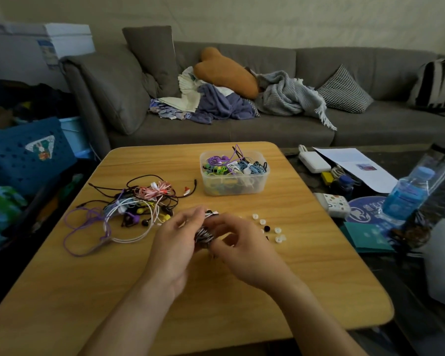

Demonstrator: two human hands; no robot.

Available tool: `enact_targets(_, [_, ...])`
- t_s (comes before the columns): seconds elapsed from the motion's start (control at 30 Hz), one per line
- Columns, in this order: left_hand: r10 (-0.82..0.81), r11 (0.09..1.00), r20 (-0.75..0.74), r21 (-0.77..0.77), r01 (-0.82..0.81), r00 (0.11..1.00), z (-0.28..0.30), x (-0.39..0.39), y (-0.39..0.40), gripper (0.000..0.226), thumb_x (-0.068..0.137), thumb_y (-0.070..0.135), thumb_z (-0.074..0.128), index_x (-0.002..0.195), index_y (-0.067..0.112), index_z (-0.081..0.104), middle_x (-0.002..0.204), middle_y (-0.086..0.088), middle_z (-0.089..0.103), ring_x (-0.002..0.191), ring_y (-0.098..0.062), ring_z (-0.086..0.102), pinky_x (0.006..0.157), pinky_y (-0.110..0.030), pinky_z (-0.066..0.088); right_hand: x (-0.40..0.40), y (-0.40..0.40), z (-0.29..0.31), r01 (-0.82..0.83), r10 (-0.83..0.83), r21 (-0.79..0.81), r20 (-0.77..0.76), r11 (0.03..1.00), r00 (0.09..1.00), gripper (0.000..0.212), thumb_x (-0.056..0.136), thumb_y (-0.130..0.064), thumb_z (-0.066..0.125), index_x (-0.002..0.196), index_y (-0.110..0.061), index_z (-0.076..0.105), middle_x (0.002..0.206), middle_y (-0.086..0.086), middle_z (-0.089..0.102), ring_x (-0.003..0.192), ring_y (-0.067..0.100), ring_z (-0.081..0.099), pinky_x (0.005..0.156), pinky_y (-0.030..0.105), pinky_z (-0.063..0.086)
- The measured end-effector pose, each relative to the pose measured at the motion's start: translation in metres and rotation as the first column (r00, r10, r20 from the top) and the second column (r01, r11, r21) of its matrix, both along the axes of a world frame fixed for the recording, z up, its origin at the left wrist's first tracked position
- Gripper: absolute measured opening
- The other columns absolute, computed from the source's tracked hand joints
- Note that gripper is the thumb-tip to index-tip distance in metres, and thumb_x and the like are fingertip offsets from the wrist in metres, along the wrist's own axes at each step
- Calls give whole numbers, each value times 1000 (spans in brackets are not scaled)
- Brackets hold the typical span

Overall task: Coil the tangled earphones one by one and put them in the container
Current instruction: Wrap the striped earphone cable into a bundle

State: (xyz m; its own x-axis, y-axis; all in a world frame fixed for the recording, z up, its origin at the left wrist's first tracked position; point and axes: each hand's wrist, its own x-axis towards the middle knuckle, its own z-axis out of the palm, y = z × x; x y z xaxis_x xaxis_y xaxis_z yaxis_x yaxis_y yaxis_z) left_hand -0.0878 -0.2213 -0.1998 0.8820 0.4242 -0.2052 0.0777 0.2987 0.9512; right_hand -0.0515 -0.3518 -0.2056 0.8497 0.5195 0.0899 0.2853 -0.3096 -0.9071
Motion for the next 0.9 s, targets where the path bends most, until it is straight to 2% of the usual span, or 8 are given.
enact_targets(0.1, [25, 994, 3, -108, -25, 1000, 5, 2, 5, 18, 92, 6, 60, 105, 14, 69, 92, -10, 75, 83, -20, 71, 67, -31, 53, 1, -2, 0, -111, 139, -197, 136, 974, 981, 34, 89, -20, 66, 122, -30, 64, 96, -14, 70, 82, 2, 67, 76, 21, 56])
enact_targets(0.23, [30, 999, -4, -45, -30, 1000, 5, 6, 8, 24, 94, 1, 56, 113, 14, 63, 84, -8, 75, 73, -19, 68, 69, -33, 54, 13, -12, 5, -134, 142, -91, 99, 987, 985, 20, 88, -22, 72, 108, -22, 74, 91, -6, 76, 83, 8, 70, 79, 28, 58])
enact_targets(0.3, [10, 999, 6, -50, -10, 1000, 5, 7, 9, 25, 94, 0, 55, 115, 12, 61, 81, -7, 75, 67, -19, 65, 68, -33, 53, 22, -21, 10, -36, 35, 7, 84, 999, 996, 10, 89, -16, 71, 98, -17, 76, 82, -1, 75, 76, 12, 71, 71, 28, 58])
enact_targets(0.37, [-37, 995, 6, -90, 37, 999, 5, 7, 9, 24, 94, -2, 53, 115, 6, 62, 76, -8, 73, 64, -20, 62, 67, -34, 51, 35, -32, 12, 126, -130, 40, 114, 991, 985, 7, 90, -16, 70, 93, -19, 75, 75, -2, 74, 69, 7, 68, 62, 20, 53])
enact_targets(0.47, [-135, 976, 11, -172, 135, 991, 8, 4, 9, 24, 91, 3, 55, 114, -1, 63, 73, -9, 68, 60, -19, 58, 60, -30, 49, 56, -46, 5, 373, -357, -51, 191, 927, 914, 11, 92, -19, 66, 94, -25, 74, 75, -9, 72, 67, 2, 65, 56, 18, 52])
enact_targets(0.53, [-198, 960, 16, -197, 197, 980, 10, 1, 9, 28, 86, 12, 62, 111, 0, 64, 72, -6, 66, 59, -18, 58, 59, -30, 48, 67, -50, 1, 458, -429, -122, 205, 881, 880, 12, 93, -21, 63, 96, -25, 74, 76, -11, 70, 69, 2, 64, 54, 16, 49])
enact_targets(0.73, [-238, 944, 19, -231, 236, 971, 6, -8, -4, 37, 73, 10, 70, 109, 3, 66, 75, -7, 68, 62, -18, 60, 62, -32, 51, 85, -47, -6, 376, -324, -408, 194, 832, 926, 11, 88, -26, 68, 90, -20, 77, 76, -10, 67, 68, 2, 60, 49, 13, 40])
enact_targets(0.9, [-234, 944, 23, -235, 232, 972, 5, -9, -5, 32, 81, 3, 63, 113, 8, 67, 77, -7, 70, 62, -17, 62, 61, -31, 52, 86, -41, -6, 347, -276, -442, 218, 827, 936, 7, 88, -23, 69, 89, -23, 75, 77, -13, 64, 68, -2, 54, 48, 7, 33])
